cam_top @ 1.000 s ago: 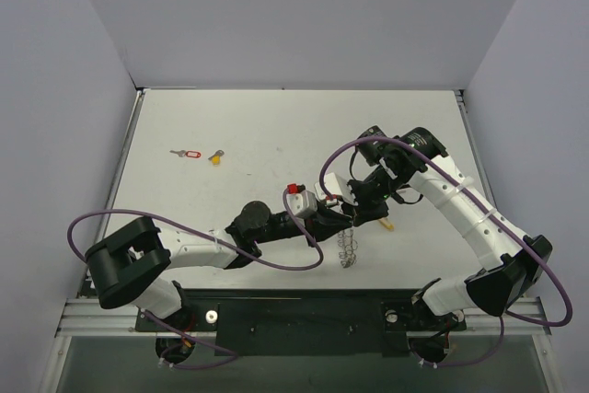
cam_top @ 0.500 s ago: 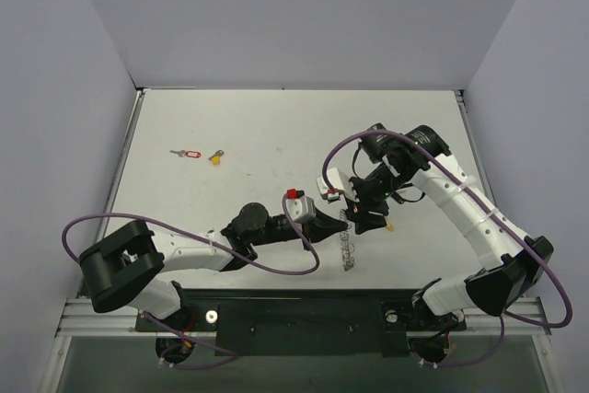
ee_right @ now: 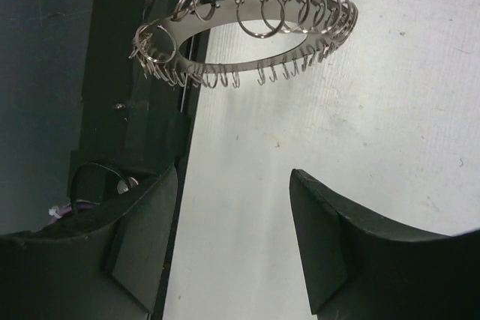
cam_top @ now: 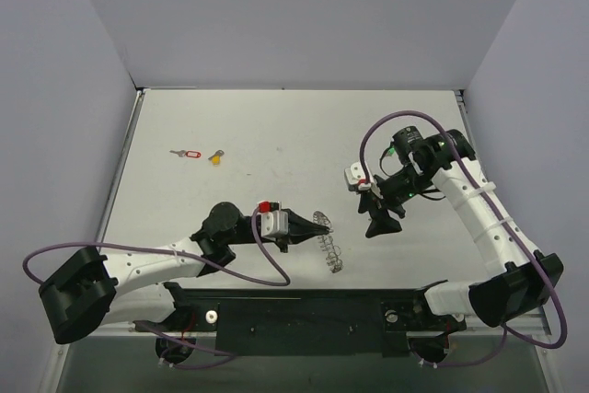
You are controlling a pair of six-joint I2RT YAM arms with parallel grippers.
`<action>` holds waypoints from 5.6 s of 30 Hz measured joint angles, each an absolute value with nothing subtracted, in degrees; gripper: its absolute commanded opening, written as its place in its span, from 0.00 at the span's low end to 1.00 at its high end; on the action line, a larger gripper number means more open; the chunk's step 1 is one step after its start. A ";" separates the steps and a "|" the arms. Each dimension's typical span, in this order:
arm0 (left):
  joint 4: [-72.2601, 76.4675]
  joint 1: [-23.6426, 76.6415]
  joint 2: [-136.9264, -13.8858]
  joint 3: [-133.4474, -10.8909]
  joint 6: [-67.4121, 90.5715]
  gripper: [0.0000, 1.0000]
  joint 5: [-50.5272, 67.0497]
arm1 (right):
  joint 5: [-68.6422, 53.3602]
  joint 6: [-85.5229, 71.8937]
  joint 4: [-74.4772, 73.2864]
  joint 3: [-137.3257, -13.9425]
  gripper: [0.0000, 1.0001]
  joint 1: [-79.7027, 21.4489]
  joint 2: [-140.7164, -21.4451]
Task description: Put the keys on the keyring
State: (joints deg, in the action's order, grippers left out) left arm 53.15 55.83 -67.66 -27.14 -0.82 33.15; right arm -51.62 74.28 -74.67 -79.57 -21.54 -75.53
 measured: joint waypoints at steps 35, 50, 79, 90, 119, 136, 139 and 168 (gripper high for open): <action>16.62 42.68 -49.50 -37.56 7.86 0.00 33.08 | -39.64 40.01 -45.10 -61.45 0.48 -0.08 -74.17; 0.97 38.85 -42.30 -33.67 -4.84 0.00 32.93 | -37.26 21.85 -37.17 -76.12 0.46 9.58 -102.80; 0.60 35.09 -44.99 -33.65 -5.28 0.00 35.14 | -26.55 14.63 -39.13 -83.18 0.24 4.21 -116.20; 0.60 35.09 -44.99 -33.65 -5.30 0.00 35.29 | -26.89 15.05 -40.40 -83.48 0.21 3.64 -118.15; 0.60 35.09 -45.01 -33.65 -5.30 0.00 35.75 | -27.33 16.12 -41.36 -83.59 0.16 3.27 -118.15; 0.60 35.09 -45.08 -33.65 -5.32 0.00 36.18 | -25.36 16.12 -41.50 -83.83 0.01 1.23 -118.15; 0.60 35.09 -45.19 -33.65 -5.34 0.00 36.29 | -23.57 16.38 -41.52 -84.33 0.00 0.38 -118.15; 0.58 35.07 -45.54 -33.56 -5.54 0.00 36.80 | -9.98 24.56 -46.09 -93.54 0.04 -10.37 -122.72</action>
